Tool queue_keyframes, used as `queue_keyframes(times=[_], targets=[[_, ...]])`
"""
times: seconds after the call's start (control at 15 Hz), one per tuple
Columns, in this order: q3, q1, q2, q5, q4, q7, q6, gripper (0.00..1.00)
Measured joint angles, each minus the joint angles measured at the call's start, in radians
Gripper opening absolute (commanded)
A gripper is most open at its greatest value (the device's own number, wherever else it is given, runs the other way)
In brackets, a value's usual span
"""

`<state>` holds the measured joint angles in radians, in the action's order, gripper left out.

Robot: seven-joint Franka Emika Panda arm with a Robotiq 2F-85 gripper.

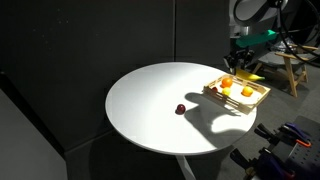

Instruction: Put the banana on the tray

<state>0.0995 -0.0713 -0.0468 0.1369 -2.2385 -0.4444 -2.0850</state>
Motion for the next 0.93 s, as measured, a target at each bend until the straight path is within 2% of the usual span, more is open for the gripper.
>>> queue_keyframes(times=[0.53,0.6,0.93], targets=[[0.025,-0.008,-0.071,0.011,0.079,0.005,0.0,0.16],[0.027,-0.008,-0.078,0.011,0.086,0.005,0.0,0.41],[0.031,-0.008,-0.093,0.011,0.098,0.005,0.0,0.41]])
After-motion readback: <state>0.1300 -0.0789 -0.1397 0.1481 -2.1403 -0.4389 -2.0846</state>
